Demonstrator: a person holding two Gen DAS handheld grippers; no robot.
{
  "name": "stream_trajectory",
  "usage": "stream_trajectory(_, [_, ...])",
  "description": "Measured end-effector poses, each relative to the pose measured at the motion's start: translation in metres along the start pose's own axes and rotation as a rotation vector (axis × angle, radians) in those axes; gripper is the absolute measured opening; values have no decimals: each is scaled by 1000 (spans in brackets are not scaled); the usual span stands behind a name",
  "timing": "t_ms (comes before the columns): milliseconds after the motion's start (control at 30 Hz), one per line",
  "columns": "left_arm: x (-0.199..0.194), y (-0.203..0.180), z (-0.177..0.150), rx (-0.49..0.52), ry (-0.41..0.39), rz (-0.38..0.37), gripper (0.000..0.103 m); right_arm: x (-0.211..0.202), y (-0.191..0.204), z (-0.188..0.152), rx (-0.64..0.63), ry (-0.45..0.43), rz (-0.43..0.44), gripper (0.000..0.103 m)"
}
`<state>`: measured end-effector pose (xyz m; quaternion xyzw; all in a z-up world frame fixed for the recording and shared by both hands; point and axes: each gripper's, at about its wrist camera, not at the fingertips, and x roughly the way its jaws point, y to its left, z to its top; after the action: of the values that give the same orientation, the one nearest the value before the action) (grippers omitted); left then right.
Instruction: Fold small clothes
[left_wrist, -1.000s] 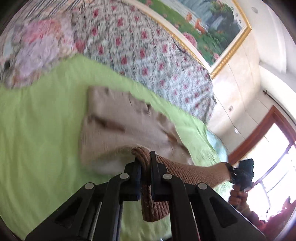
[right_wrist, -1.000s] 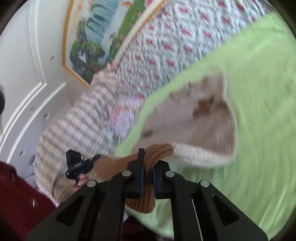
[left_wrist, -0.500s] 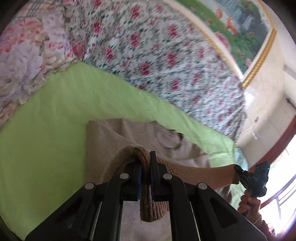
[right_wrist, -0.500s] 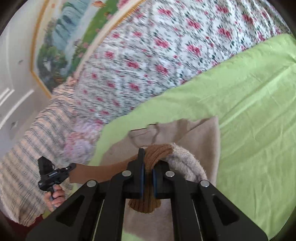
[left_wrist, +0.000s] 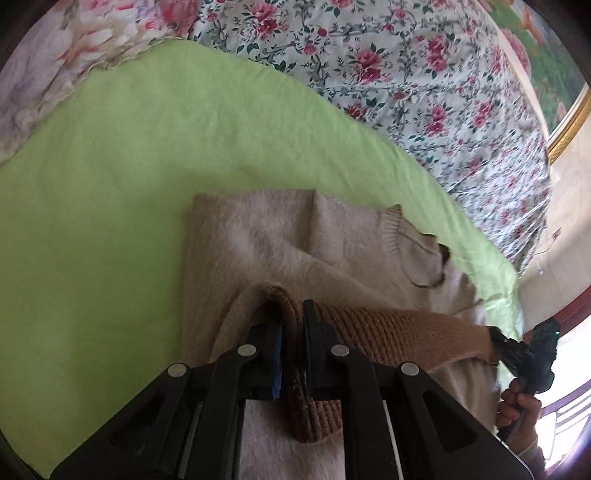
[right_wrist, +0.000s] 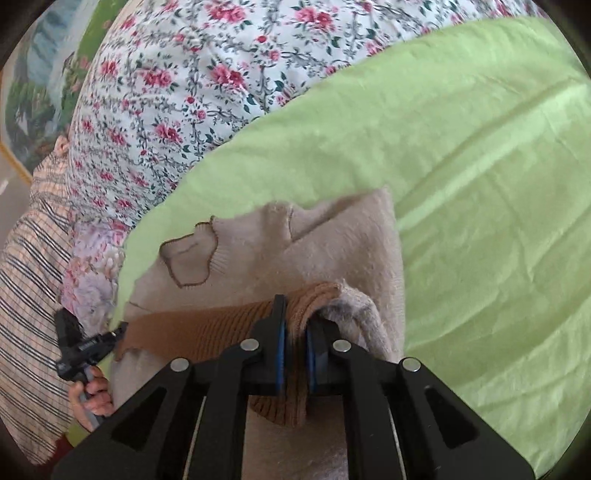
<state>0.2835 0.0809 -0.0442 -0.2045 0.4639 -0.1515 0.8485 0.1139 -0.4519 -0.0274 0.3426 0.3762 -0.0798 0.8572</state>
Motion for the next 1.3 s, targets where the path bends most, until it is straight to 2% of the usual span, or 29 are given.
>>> stream_trajectory(67, [-17,-5,-12,21,7,1,22,-26,1,-3,18,-54,22,19])
stream_trajectory(133, [-37,-16,-31,52,15,-37,25,-52,15,-12,-23,-108,47,21])
stream_trajectory(167, [-43,-25,-43,75,29,-65,27,-60,27,-21,-68,-101,91,22])
stream_trajectory(200, [-44,-34,-54,94,53,-82,28,-58,38,-28,-107,-73,120,22])
stream_trajectory(267, [-33,-58,-74,144,132,-126,28,-35,70,-50,-248,79,150,22])
stream_trajectory(333, [-15,-77,-85,191,183,-120,28,-9,92,-66,-382,174,79,22])
stream_trajectory(400, [1,-85,-81,235,182,-55,28,16,96,-66,-435,216,-12,22])
stream_trajectory(500, [16,-72,-47,169,160,-66,26,38,77,-41,-408,190,-163,22])
stream_trajectory(567, [18,-58,-20,124,114,-10,24,41,53,-13,-323,110,-251,22])
stream_trajectory(633, [20,-40,7,66,63,59,25,29,30,8,-181,22,-236,19])
stream_trajectory(700, [16,-20,27,-7,23,69,25,12,18,15,-91,-48,-210,19])
stream_trajectory(800, [0,-10,32,-51,-19,67,27,-11,23,4,-79,-91,-163,20])
stream_trajectory(933, [-21,-21,1,-38,-28,45,31,-26,39,-26,-110,-67,-85,20])
stream_trajectory(1067, [-50,-32,-53,-42,-18,-3,31,-30,55,-66,-120,-32,-10,20])
stream_trajectory(1200, [-76,-41,-112,-69,11,-44,37,-31,64,-102,-102,-3,35,28])
stream_trajectory(1300, [-92,-42,-147,-78,25,-53,37,-40,67,-129,-88,9,53,35])
